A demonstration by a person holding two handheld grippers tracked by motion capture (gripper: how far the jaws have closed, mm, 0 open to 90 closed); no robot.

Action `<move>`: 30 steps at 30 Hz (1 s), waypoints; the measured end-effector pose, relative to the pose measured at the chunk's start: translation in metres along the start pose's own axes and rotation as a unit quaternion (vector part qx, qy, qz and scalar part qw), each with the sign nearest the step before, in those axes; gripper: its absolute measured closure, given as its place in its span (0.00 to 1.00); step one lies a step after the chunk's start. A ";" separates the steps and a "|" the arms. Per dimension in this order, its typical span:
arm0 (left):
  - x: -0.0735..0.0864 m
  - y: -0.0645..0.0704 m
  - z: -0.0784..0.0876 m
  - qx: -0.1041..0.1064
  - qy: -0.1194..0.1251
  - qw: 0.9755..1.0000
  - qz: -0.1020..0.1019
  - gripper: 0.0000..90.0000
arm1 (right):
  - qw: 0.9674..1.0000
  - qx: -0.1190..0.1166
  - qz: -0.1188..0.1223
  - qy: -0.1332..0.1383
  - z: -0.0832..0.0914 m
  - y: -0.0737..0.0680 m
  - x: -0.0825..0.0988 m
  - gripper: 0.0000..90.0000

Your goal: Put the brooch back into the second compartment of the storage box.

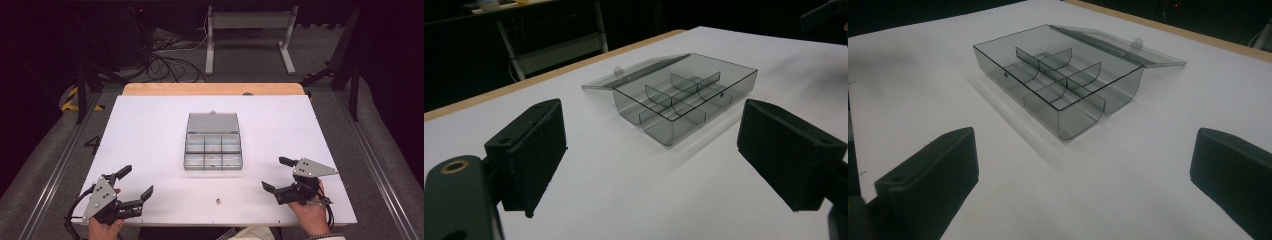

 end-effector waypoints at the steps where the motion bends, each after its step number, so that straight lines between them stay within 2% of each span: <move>1: 0.000 0.000 0.000 0.000 0.000 1.000 0.000 0.14 | 1.000 0.000 0.000 0.000 0.000 0.000 0.000 0.00; 10: 0.000 0.000 0.001 -0.001 -0.002 1.000 0.000 0.13 | 1.000 -0.007 -0.006 0.001 -0.001 0.000 0.000 0.00; 25: 0.001 -0.002 0.001 -0.026 -0.008 1.000 -0.012 0.13 | 1.000 -0.003 -0.012 0.010 0.003 0.000 -0.002 0.00; 30: 0.001 -0.001 0.001 -0.021 -0.006 1.000 -0.007 0.13 | 1.000 -0.015 -0.008 0.009 0.004 -0.004 -0.004 0.00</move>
Point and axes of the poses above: each handheld gripper's, and its own axes: z roughly backward along the jaws, x roughly out of its underside, y roughly to its right, the point moved 7 cm from there along -z, roughly forward along the jaws, and after that the axes turned 8 degrees about -y, right-handed, at the moved point
